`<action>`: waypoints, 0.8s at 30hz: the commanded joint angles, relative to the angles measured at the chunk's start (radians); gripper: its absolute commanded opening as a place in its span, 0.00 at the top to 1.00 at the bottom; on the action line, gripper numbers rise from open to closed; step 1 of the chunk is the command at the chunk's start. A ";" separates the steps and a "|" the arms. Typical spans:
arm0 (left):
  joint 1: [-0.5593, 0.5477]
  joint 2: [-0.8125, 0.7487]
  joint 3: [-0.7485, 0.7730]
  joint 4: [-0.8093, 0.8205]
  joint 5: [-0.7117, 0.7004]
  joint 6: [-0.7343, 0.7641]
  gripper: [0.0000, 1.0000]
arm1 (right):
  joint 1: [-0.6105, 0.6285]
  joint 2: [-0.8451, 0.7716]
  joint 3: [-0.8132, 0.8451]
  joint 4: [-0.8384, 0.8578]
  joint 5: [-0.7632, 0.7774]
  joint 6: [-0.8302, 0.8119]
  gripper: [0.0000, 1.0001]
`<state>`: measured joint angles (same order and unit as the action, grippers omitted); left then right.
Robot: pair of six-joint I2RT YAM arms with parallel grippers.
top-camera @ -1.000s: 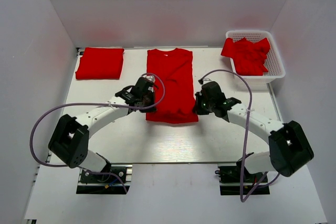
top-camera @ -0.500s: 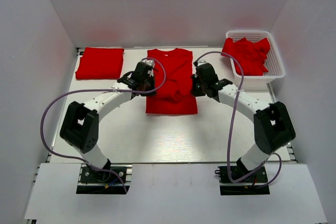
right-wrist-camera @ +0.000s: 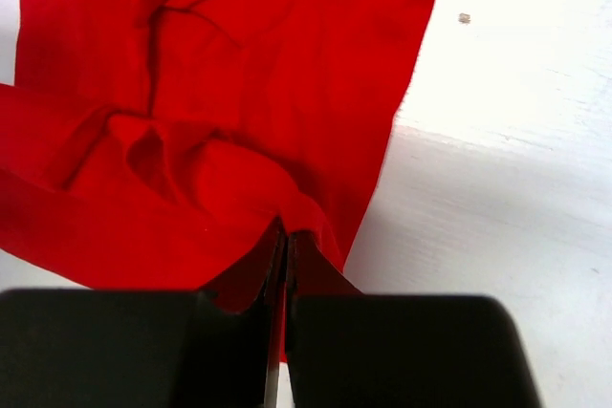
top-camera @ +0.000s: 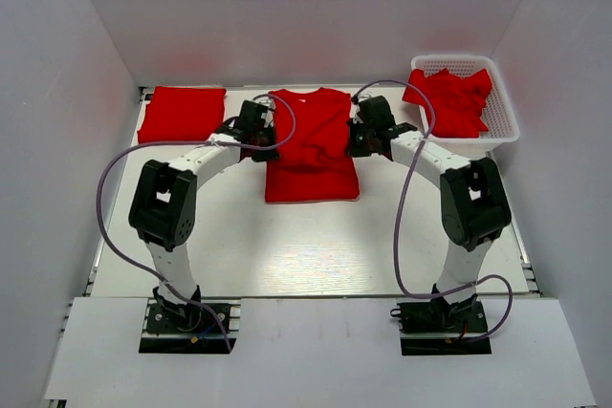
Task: Fold and stack the t-shirts
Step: Fold the folded rectangular tshirt in 1/3 of the way
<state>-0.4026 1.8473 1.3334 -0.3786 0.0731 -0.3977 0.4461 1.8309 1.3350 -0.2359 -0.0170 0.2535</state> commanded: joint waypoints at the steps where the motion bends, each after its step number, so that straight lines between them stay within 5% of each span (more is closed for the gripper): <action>1: 0.011 0.019 0.047 0.037 0.077 0.017 1.00 | -0.023 0.031 0.053 0.029 -0.070 -0.010 1.00; 9: 0.064 0.105 0.090 0.112 0.148 0.017 1.00 | -0.056 0.134 0.105 0.116 -0.086 0.026 1.00; 11: 0.077 0.148 0.130 0.112 0.148 0.005 0.97 | -0.073 0.178 0.166 0.129 -0.118 0.049 0.87; 12: 0.105 0.168 0.156 0.103 0.148 -0.009 0.83 | -0.079 0.197 0.218 0.130 -0.139 0.055 0.81; 14: 0.126 0.226 0.252 0.063 0.128 -0.020 0.68 | -0.099 0.274 0.342 0.124 -0.179 0.091 0.44; 15: 0.148 0.246 0.327 0.041 0.128 -0.048 0.33 | -0.107 0.295 0.381 0.110 -0.195 0.102 0.30; 16: 0.159 0.262 0.361 0.026 0.148 -0.049 0.14 | -0.128 0.345 0.413 0.098 -0.230 0.113 0.10; 17: 0.159 0.273 0.387 0.014 0.157 -0.049 0.00 | -0.132 0.352 0.470 0.093 -0.244 0.134 0.10; 24: 0.197 0.241 0.414 -0.016 0.134 -0.060 0.00 | -0.152 0.265 0.423 0.090 -0.258 0.093 0.10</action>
<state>-0.1986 2.1632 1.7649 -0.3641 0.2085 -0.4534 0.2913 2.1883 1.7805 -0.1551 -0.2409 0.3622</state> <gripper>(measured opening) 0.996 0.902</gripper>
